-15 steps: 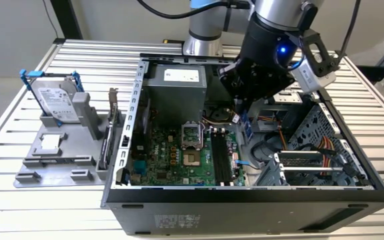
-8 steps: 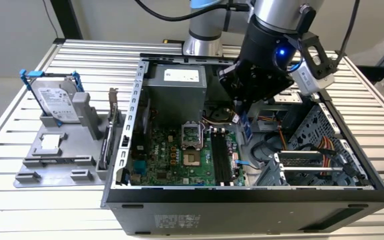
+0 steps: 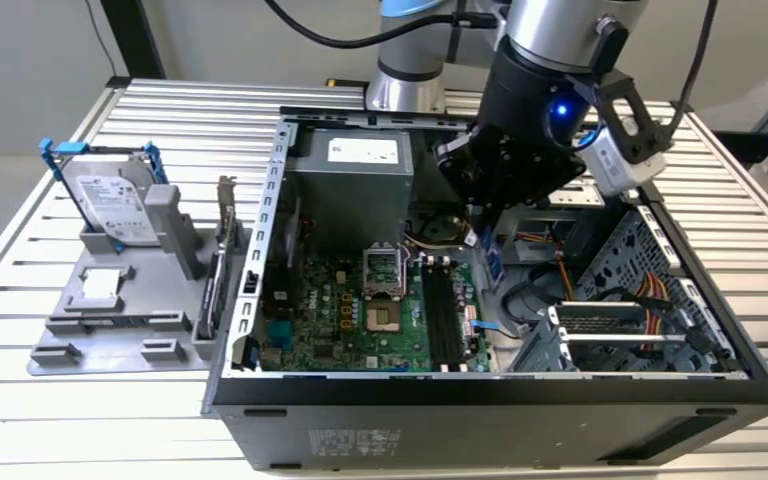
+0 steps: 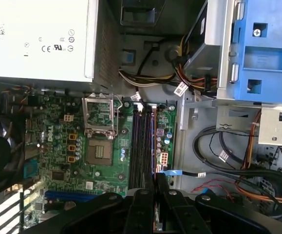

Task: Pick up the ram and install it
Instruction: 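Insert the ram into the slot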

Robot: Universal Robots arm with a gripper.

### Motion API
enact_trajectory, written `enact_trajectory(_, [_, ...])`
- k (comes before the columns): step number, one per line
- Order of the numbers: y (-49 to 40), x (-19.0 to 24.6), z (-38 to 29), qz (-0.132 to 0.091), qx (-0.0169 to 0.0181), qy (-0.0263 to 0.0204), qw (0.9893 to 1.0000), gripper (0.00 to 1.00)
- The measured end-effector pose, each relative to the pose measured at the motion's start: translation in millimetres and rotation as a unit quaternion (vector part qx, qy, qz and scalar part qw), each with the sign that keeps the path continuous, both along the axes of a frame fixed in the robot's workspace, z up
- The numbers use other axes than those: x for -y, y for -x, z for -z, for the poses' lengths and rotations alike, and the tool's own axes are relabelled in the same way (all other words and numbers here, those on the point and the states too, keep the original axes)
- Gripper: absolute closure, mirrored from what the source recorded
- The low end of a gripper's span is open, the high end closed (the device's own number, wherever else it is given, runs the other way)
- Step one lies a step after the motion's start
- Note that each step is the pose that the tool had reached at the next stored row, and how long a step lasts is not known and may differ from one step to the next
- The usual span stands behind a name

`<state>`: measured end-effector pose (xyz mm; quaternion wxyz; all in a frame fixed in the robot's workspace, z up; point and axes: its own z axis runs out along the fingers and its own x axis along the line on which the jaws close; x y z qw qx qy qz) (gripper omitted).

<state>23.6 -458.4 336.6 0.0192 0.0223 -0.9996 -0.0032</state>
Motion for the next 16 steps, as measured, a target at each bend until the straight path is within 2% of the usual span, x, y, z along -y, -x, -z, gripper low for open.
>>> enact_trajectory(16, [0.0,0.0,8.9,0.000,0.0000,0.0034,1.0000,1.00])
